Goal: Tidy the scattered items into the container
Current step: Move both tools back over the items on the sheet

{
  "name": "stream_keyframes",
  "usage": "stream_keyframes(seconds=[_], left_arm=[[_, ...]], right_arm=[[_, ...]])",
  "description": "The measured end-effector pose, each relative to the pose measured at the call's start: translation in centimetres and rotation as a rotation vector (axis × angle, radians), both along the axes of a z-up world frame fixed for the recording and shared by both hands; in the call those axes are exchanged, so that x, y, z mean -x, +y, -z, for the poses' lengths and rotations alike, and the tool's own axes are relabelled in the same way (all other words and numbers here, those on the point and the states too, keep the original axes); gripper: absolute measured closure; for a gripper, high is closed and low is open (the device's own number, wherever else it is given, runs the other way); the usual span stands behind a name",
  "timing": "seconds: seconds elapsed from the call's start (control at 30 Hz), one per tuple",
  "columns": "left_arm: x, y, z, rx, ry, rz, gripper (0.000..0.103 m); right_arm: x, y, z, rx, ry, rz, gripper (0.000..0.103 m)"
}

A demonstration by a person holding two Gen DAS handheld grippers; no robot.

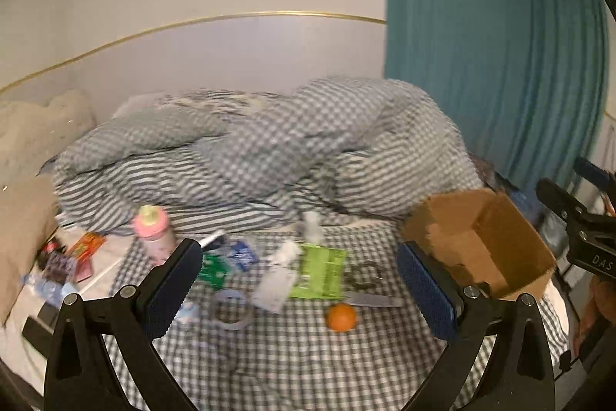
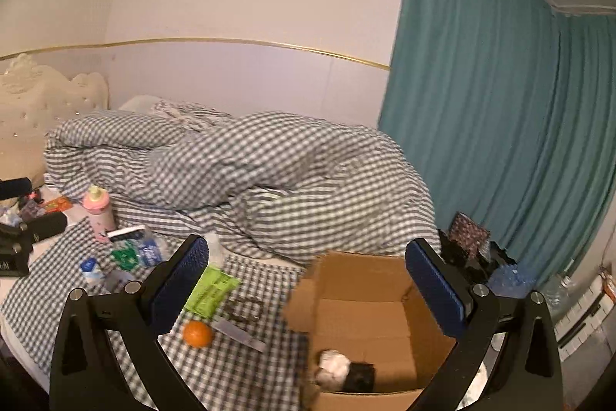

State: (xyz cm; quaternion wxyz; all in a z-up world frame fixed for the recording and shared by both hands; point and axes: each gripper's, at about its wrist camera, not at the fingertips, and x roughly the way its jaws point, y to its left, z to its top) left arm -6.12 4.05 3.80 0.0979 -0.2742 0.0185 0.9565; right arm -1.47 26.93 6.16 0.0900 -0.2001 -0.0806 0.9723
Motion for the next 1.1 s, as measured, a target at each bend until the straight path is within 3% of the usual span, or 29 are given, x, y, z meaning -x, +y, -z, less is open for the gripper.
stream_keyframes(seconds=[0.53, 1.1], left_arm=[[-0.7, -15.2, 0.5, -0.046, 0.002, -0.262, 0.000], [4.6, -16.7, 7.0, -0.007, -0.125, -0.275, 0.000]], right_arm=[[3.0, -8.2, 1.4, 0.005, -0.033, -0.134, 0.000], [8.9, -9.0, 6.9, 0.070, -0.194, -0.149, 0.000]])
